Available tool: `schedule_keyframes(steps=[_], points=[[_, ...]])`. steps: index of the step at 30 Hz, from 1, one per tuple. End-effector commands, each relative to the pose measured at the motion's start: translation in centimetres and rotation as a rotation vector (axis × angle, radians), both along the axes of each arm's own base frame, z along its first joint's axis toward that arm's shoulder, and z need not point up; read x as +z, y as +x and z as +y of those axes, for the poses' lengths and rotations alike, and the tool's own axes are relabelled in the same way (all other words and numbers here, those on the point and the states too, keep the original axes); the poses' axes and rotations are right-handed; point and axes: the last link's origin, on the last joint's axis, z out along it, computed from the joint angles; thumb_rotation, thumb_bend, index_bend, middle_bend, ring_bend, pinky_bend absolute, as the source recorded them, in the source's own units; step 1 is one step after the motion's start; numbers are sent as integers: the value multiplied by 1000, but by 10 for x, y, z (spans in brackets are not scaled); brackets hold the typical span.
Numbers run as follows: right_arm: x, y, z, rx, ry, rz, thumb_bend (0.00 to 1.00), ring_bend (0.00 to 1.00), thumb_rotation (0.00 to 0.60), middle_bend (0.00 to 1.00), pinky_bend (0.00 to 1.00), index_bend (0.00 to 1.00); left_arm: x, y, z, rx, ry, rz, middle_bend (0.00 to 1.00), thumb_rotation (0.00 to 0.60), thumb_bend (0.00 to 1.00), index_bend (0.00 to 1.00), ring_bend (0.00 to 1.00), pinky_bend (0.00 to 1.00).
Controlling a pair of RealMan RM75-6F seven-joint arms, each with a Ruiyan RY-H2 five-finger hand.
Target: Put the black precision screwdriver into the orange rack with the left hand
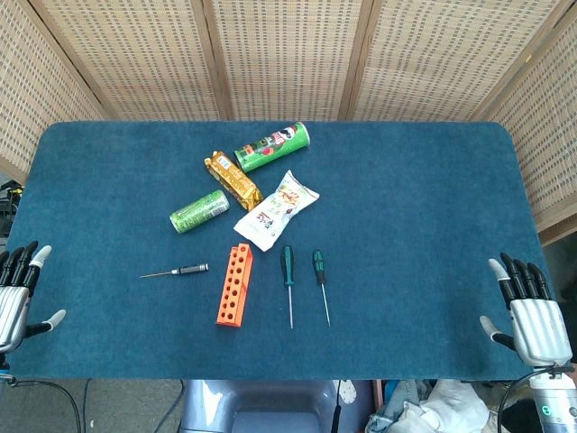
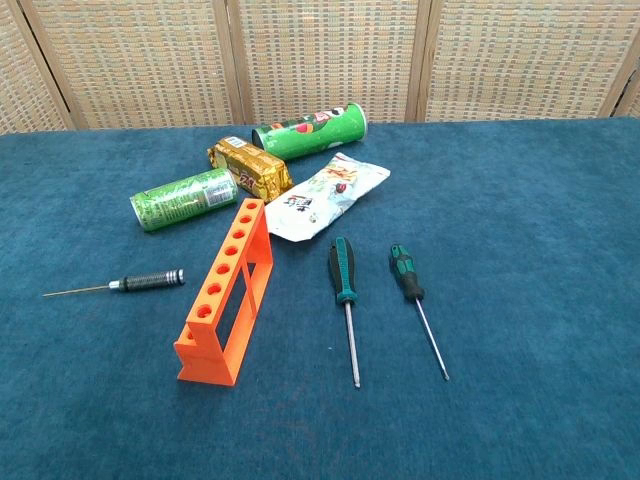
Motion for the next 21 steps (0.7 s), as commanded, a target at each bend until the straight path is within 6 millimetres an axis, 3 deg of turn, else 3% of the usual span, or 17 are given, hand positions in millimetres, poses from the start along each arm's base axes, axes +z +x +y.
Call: schedule_keyframes(steps=[1, 21], points=[[0, 0, 0, 1, 0, 0, 227, 0, 600, 0, 0, 0, 0, 0, 0, -1, 2, 0, 0, 600, 103, 0, 0, 0], [-3, 2, 0, 5, 5, -2, 228, 0, 600, 0, 0, 0, 4, 0, -1, -1, 10, -12, 0, 600, 115, 0, 0, 0]])
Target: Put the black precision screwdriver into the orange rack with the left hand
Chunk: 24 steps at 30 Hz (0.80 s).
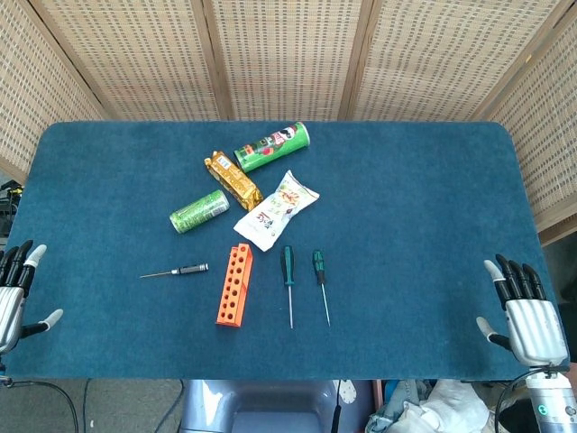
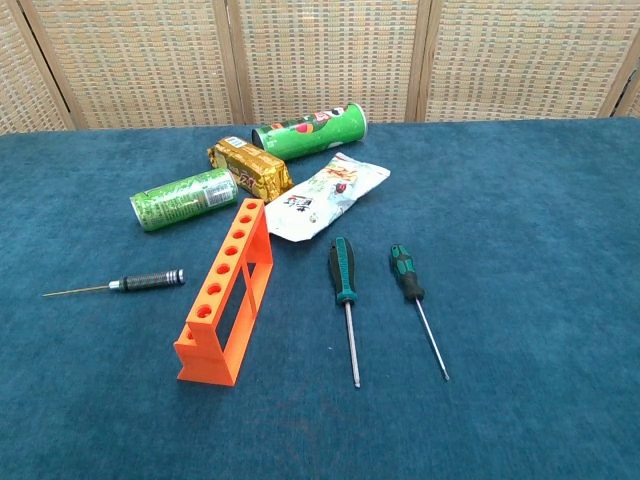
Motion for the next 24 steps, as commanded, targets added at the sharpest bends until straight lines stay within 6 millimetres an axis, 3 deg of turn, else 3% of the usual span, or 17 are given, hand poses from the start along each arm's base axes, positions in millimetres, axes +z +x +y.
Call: schedule_keyframes(steps=[1, 15, 24], points=[[1, 1, 1, 6, -7, 0, 228, 0, 600, 0, 0, 0, -1, -1, 0, 3, -7, 1, 0, 600, 116, 0, 0, 0], [4, -4, 0, -16, -7, -10, 228, 0, 600, 0, 0, 0, -2, 5, 4, -15, -1, -18, 0, 600, 123, 13, 0, 0], [1, -2, -1, -10, 9, -11, 228, 0, 600, 0, 0, 0, 0, 20, 30, -28, 51, -92, 0, 600, 161, 271, 0, 0]])
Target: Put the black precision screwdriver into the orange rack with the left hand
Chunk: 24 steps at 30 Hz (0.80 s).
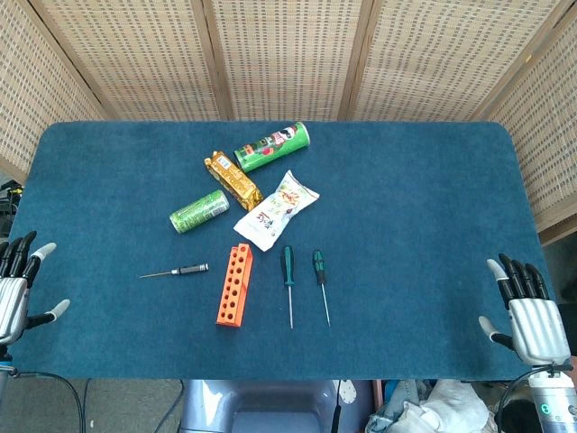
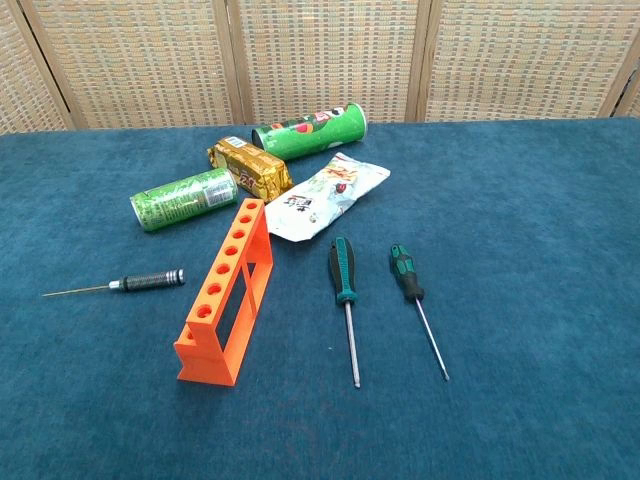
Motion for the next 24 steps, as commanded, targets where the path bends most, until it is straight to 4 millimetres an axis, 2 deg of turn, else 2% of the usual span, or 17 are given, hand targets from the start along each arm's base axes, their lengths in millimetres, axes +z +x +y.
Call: schedule_keyframes(steps=[1, 8, 15, 19, 24], points=[[0, 0, 0, 1, 2, -2, 228, 0, 600, 0, 0, 0, -1, 8, 16, -7, 13, -18, 0, 600, 167, 293, 0, 0], [-2, 0, -1, -2, 10, -6, 228, 0, 600, 0, 0, 0, -15, 27, 49, -8, -10, -28, 0, 600, 225, 360, 0, 0], [-2, -1, -2, -6, 13, -14, 228, 0, 600, 0, 0, 0, -40, 48, 80, 19, -82, -74, 0, 600, 258, 404, 0, 0], [-2, -1, -2, -8, 20, -17, 228, 0, 600, 0, 0, 0, -55, 62, 92, 42, -133, -101, 0, 600, 290, 412, 0, 0], [-1, -1, -2, -6, 17, -27, 228, 0, 600, 0, 0, 0, -76, 76, 103, 58, -176, -50, 0, 600, 299, 416, 0, 0]])
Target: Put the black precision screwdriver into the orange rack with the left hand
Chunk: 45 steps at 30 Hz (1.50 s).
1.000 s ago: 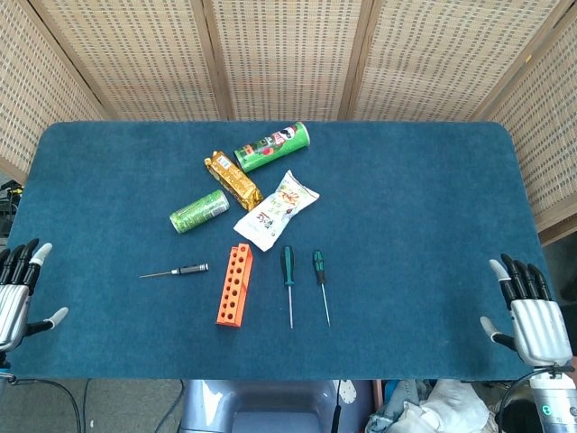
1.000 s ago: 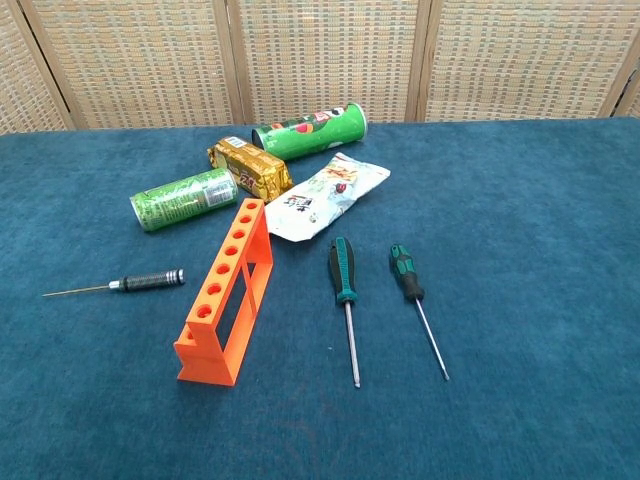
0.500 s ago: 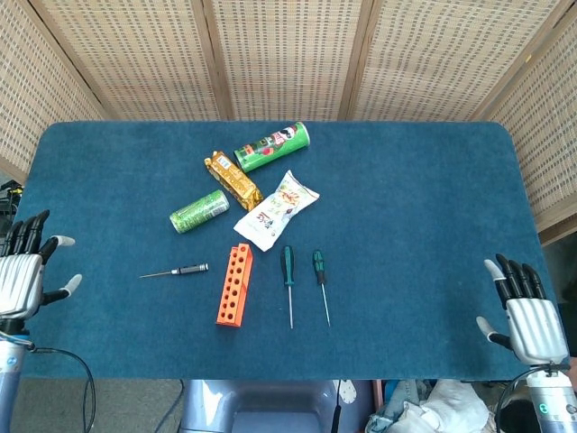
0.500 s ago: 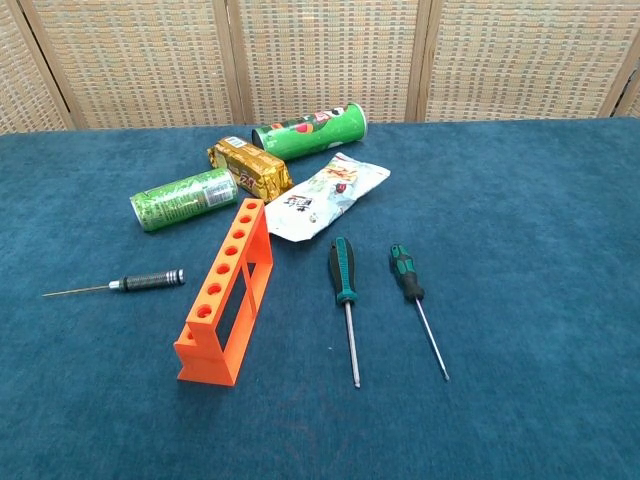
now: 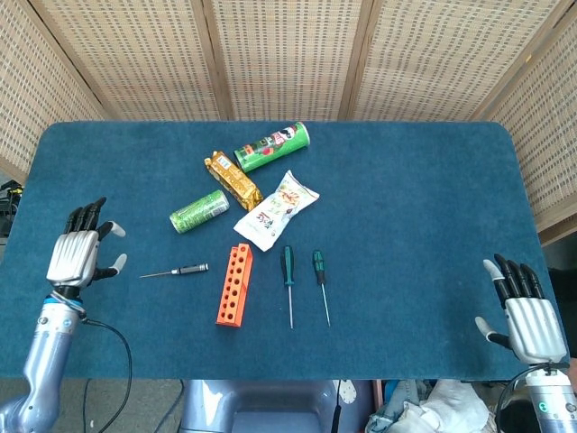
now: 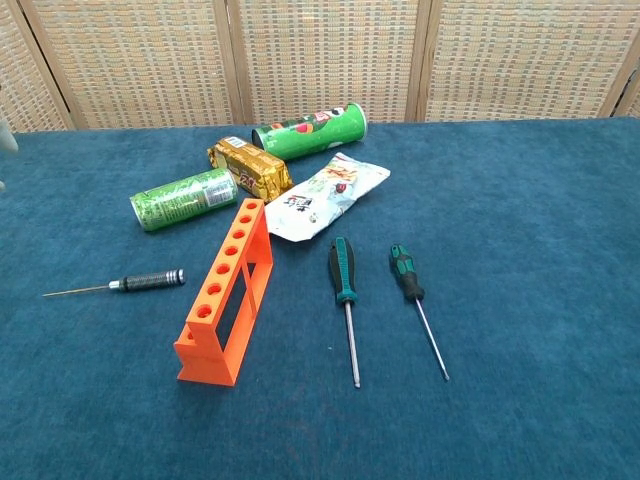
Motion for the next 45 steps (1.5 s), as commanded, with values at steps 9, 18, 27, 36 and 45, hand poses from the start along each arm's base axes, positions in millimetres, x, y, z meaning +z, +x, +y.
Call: schedule_keyframes(steps=[9, 18, 27, 36, 45], points=[[2, -1, -1, 0, -1, -15, 229, 0, 600, 0, 0, 0, -55, 25, 12, 45, -136, 40, 0, 600, 307, 425, 0, 0], [2, 0, 0, 3, 2, -31, 228, 0, 600, 0, 0, 0, -88, 38, 18, 79, -182, 64, 0, 600, 307, 445, 0, 0], [4, 0, 0, 6, 4, -51, 228, 0, 600, 0, 0, 0, -106, 46, 20, 98, -191, 89, 0, 600, 307, 450, 0, 0], [2, 1, 0, 8, 21, -61, 228, 0, 600, 0, 0, 0, -124, 49, 27, 124, -206, 133, 0, 600, 308, 450, 0, 0], [4, 0, 0, 11, 20, -75, 228, 0, 600, 0, 0, 0, -144, 54, 28, 134, -221, 153, 0, 600, 310, 449, 0, 0]])
